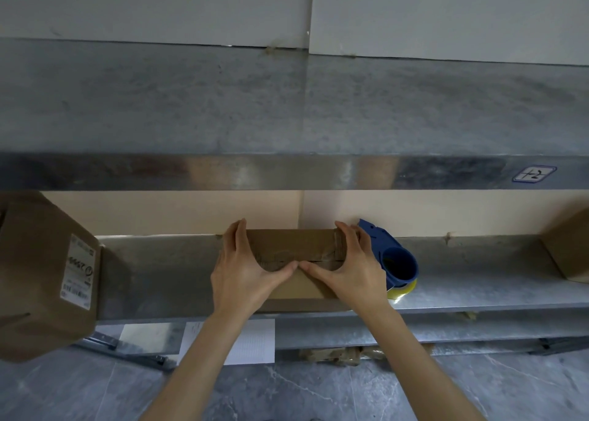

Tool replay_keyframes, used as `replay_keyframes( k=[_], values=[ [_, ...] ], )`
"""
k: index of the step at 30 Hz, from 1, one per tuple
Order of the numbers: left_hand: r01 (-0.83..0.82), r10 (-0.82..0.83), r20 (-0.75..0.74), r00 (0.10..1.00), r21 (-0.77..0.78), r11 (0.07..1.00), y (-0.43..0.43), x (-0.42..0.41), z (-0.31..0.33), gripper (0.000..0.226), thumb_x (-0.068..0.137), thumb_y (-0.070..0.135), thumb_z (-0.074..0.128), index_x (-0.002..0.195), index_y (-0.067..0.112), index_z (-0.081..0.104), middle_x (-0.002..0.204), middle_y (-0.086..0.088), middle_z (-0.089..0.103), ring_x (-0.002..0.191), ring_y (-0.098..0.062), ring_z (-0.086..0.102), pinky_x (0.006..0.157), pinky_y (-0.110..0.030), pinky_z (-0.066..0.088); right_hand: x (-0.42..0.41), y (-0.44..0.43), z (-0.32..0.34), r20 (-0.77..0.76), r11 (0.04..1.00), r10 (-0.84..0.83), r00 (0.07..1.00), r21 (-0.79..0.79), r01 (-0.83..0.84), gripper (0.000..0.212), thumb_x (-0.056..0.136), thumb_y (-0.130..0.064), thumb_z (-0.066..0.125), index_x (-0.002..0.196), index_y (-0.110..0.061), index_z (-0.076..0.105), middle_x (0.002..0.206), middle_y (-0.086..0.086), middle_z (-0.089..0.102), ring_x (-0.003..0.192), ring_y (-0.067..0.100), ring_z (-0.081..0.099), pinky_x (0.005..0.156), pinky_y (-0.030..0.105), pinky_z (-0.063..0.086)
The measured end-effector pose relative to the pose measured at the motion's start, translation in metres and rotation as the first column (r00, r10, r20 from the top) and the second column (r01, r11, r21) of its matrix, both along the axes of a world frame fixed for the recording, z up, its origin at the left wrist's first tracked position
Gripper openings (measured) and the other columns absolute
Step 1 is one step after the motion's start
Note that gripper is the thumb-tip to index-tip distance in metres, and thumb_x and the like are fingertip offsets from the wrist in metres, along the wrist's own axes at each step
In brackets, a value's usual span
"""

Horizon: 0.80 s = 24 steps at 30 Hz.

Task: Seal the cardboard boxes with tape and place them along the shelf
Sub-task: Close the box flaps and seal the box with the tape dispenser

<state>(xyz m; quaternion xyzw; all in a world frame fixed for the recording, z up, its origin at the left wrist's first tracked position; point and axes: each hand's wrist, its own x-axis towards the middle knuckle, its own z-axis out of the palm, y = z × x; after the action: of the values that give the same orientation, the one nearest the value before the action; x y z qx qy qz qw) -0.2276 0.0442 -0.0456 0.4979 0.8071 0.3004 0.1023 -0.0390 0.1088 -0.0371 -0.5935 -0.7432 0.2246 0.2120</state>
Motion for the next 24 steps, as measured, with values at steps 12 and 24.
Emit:
replay_keyframes(
  k=[12, 24],
  values=[
    [-0.033, 0.007, 0.285, 0.959, 0.084, 0.996, 0.005, -0.01, -0.005, 0.086, 0.062, 0.075, 0.068, 0.134, 0.035, 0.042, 0.134, 0.011, 0.044, 0.115, -0.011, 0.049, 0.085, -0.027, 0.043, -0.006, 0.003, 0.0, -0.034, 0.998, -0.057, 0.998, -0.014, 0.057, 0.09, 0.059, -0.092, 0.05, 0.133, -0.042, 0.035, 0.136, -0.009, 0.038, 0.11, 0.017, 0.057, 0.074, 0.032, 0.053],
    [0.032, -0.161, 0.695, 0.701, 0.195, 0.98, 0.005, -0.028, -0.002, 0.06, 0.084, 0.016, 0.077, 0.13, 0.043, 0.05, 0.124, 0.021, 0.053, 0.11, 0.008, 0.053, 0.102, -0.033, 0.048, -0.003, 0.019, -0.001, -0.155, 0.989, -0.038, 0.987, -0.145, 0.016, 0.077, 0.068, -0.075, 0.066, 0.133, -0.045, 0.038, 0.134, -0.016, 0.037, 0.105, 0.006, 0.047, 0.076, 0.029, 0.045]
  ],
)
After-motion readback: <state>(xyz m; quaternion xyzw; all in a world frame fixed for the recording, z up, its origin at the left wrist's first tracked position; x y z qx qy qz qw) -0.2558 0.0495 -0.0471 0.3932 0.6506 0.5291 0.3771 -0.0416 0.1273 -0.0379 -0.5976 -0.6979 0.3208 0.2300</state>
